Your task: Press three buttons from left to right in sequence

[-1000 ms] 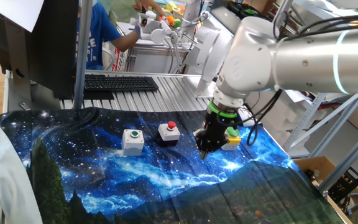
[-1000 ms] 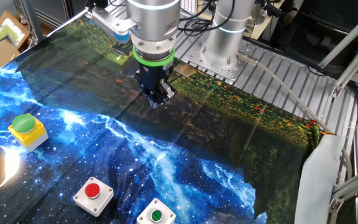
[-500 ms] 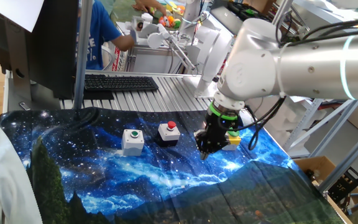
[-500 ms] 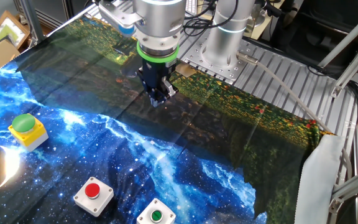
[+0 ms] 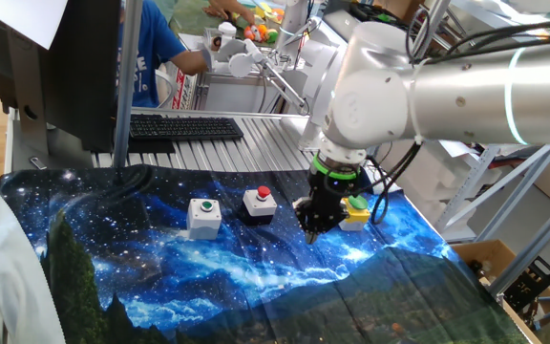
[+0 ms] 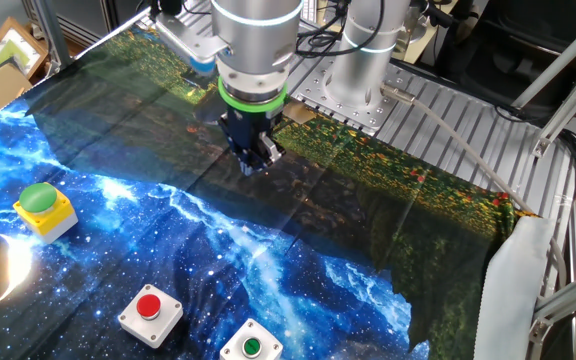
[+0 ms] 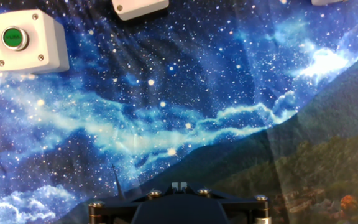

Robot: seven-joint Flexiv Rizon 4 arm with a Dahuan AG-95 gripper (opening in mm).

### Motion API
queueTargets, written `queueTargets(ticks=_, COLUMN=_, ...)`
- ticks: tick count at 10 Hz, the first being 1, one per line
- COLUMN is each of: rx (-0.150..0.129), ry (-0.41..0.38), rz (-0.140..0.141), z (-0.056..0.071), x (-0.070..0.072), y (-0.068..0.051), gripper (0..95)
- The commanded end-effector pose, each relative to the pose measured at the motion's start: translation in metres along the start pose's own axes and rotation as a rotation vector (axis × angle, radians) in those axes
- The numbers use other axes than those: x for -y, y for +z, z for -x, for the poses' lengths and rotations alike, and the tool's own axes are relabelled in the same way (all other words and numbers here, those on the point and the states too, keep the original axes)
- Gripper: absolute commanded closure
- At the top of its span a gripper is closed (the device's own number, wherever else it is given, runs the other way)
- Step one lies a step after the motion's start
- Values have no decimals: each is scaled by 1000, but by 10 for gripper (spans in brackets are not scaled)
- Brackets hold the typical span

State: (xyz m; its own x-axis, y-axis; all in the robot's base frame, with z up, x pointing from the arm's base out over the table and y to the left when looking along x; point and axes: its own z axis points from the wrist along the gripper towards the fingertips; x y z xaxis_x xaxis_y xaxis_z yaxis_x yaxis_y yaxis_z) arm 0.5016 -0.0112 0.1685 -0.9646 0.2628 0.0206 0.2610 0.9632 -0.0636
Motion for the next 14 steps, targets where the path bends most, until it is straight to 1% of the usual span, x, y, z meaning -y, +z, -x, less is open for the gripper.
queueTargets(ticks=1, rx=7, ry=31, rz=22, z=-1, x=1, y=0, gripper=950)
queueTargets(ticks=2, rx=3, ry=31, rz=18, z=-1, x=1, y=0, gripper=950)
queueTargets(ticks=4, rx=2, ry=31, rz=18, z=-1, x=1, y=0, gripper=950)
queueTargets(ticks=5, rx=7, ry=33, rz=19, z=0, x=1, y=0, gripper=950)
queueTargets(ticks=7, rx=14, ry=36, rz=15, z=6, x=0, y=1, gripper=950)
queueTargets(ticks=8, rx=14, ry=34, rz=12, z=12, x=0, y=0, gripper=950)
queueTargets(ticks=10, rx=15, ry=32, rz=9, z=27, x=2, y=-2, gripper=950)
queueTargets(ticks=11, rx=15, ry=26, rz=7, z=38, x=4, y=-2, gripper=950)
queueTargets(ticks=12, rx=16, ry=22, rz=9, z=50, x=7, y=-2, gripper=950)
queueTargets(ticks=13, rx=13, ry=4, rz=10, z=64, x=13, y=-1, gripper=950)
queueTargets(ticks=14, rx=13, ry=-10, rz=18, z=78, x=20, y=-1, gripper=950)
